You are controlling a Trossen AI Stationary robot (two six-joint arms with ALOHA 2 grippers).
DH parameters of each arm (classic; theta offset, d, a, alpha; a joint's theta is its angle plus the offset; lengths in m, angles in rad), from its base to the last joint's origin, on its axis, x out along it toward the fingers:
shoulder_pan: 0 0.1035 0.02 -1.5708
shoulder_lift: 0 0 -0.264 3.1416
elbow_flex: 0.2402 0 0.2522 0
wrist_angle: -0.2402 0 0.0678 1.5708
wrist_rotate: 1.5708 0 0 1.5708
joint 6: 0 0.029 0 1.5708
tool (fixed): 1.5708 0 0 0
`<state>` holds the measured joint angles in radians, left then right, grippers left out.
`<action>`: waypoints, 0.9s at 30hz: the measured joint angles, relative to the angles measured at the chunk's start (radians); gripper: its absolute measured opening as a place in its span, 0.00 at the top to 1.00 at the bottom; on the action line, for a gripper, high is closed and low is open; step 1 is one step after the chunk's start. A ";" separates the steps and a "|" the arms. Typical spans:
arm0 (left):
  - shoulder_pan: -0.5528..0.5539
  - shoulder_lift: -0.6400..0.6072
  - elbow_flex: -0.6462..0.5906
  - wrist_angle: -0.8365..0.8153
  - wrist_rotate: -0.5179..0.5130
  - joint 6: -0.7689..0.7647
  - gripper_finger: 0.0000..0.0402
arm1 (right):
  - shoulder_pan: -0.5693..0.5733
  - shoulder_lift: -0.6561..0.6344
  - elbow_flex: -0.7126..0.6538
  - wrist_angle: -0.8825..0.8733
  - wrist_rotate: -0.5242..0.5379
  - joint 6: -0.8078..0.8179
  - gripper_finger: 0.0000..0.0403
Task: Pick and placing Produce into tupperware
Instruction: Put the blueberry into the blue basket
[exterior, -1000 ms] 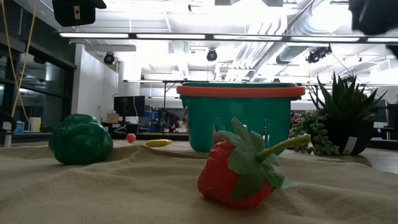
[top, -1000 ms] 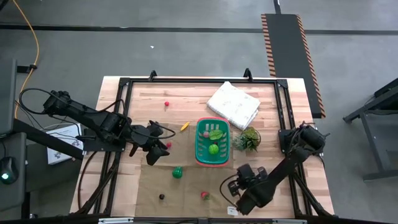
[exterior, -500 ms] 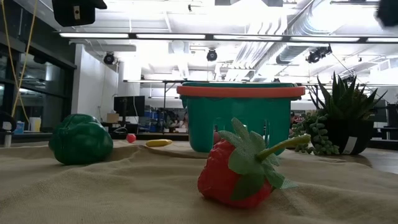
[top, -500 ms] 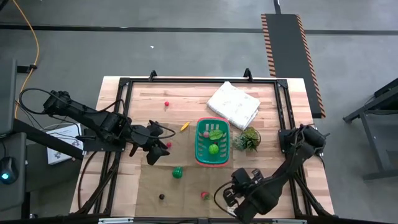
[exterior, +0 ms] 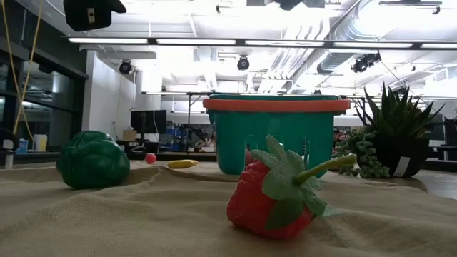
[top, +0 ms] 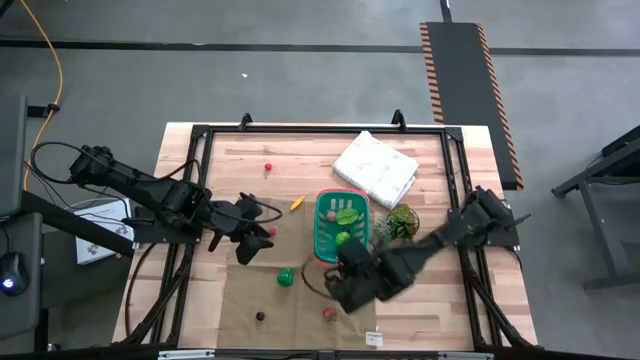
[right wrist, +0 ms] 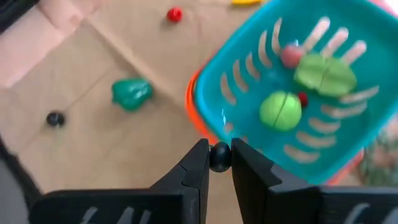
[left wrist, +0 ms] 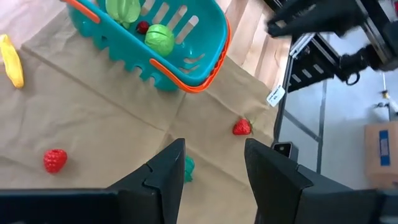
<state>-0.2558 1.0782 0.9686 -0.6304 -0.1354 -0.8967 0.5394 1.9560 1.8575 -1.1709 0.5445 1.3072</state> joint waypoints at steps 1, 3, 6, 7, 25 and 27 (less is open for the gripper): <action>0.000 0.000 0.000 0.000 0.007 0.016 0.62 | -0.024 0.000 0.001 0.008 -0.006 -0.023 0.89; 0.000 0.000 0.000 0.000 0.029 0.053 0.62 | -0.068 0.000 0.002 0.007 -0.026 -0.047 0.89; 0.000 0.000 0.000 0.000 0.064 0.098 0.62 | -0.132 0.000 -0.003 0.010 -0.044 -0.072 0.89; 0.000 0.000 0.000 0.000 0.075 0.110 0.62 | -0.152 0.000 -0.006 0.009 -0.047 -0.076 0.89; 0.000 0.000 0.000 -0.001 0.117 0.288 0.62 | -0.343 0.161 -0.008 0.018 -0.229 -0.138 0.89; 0.000 0.000 0.000 -0.002 0.113 0.289 0.62 | -0.349 0.176 -0.008 0.003 -0.238 -0.134 0.89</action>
<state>-0.2558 1.0779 0.9684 -0.6324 -0.0223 -0.6079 0.1899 2.1318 1.8496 -1.1683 0.3066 1.1732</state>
